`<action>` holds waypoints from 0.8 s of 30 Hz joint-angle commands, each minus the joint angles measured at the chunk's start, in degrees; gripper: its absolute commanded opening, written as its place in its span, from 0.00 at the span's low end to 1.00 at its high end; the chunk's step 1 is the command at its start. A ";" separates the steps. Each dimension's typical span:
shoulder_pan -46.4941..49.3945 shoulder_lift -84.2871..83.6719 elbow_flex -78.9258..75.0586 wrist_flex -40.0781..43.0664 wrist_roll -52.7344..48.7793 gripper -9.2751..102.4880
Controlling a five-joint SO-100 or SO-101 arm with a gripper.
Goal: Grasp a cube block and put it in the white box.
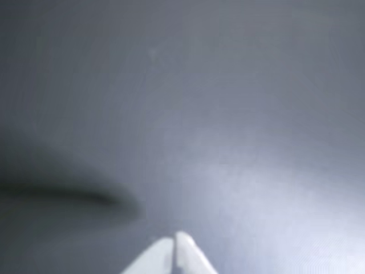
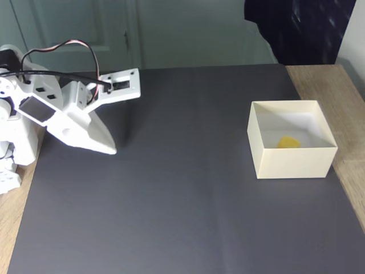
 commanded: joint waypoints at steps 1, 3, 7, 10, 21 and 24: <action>0.18 0.35 -0.26 3.78 0.09 0.08; 0.18 0.35 -0.26 6.50 0.88 0.08; 0.18 0.44 -0.26 10.02 1.76 0.08; 0.35 0.44 -0.26 12.39 1.05 0.08; 0.35 0.44 -0.26 12.83 -2.81 0.09; 0.35 0.44 -0.26 12.83 -3.08 0.09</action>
